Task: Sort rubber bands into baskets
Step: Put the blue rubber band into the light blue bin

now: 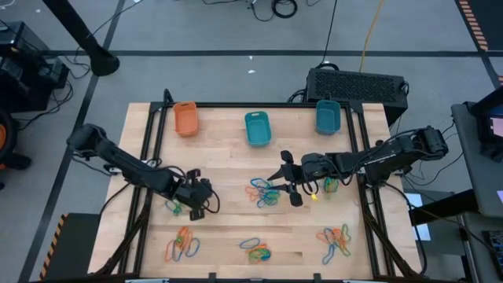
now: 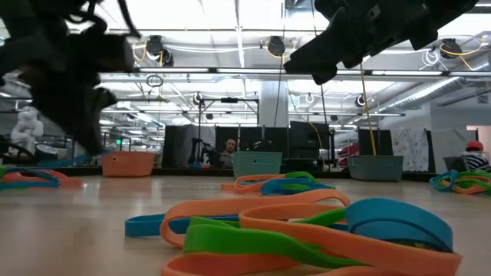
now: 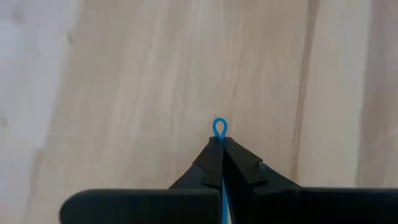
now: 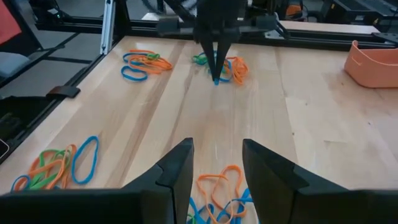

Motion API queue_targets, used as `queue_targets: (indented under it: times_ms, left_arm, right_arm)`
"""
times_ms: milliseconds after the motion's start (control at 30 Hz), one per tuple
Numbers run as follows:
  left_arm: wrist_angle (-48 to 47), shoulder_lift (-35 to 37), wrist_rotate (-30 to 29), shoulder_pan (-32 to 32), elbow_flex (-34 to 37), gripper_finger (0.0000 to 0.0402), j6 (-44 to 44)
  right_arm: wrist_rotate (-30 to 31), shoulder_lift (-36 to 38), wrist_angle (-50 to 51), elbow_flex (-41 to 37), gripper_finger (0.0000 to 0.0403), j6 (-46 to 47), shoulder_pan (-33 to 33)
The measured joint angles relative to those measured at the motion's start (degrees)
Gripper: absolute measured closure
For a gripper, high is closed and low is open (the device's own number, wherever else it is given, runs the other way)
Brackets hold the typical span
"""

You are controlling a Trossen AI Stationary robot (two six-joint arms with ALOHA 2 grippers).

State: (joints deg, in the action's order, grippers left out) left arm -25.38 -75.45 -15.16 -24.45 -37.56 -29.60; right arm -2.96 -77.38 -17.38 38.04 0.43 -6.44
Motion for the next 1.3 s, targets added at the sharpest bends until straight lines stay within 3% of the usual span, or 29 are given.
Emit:
queue_targets:
  times_ms: [167,300,433,533,733,867,1067,1300]
  left_arm:
    - [8.7,2.9,-2.5,0.1,0.0,0.0398,3.6]
    - [15.1,2.9,-9.6,0.9,0.0,0.0398,8.2]
    - [23.1,1.8,-17.0,4.6,0.0,0.0398,14.2]
    - [31.2,0.4,-17.3,9.1,0.0,0.0398,20.8]
    - [43.1,-2.6,-8.2,20.5,-0.1,0.0398,28.8]
    - [47.1,-5.8,1.5,29.3,-0.1,0.0398,28.4]
    - [57.9,-12.1,9.4,38.9,-0.5,0.0398,26.9]
    - [60.5,-22.9,18.5,45.6,-8.4,0.04,22.6]
  right_arm:
    - [0.0,0.0,0.2,0.0,0.0273,0.3,0.0]
    - [0.3,0.0,0.2,0.0,0.0273,0.3,0.0]
    - [4.5,0.0,0.2,0.0,0.0273,0.4,0.0]
    - [7.6,0.0,0.2,0.0,0.0273,0.4,0.3]
    - [8.0,0.0,0.4,0.0,0.0273,0.4,2.2]
    - [7.9,0.0,0.4,0.0,0.0273,0.3,3.8]
    - [11.9,0.0,1.8,0.0,0.0273,0.0,7.0]
    - [15.2,0.0,3.1,0.0,0.0273,0.0,9.6]
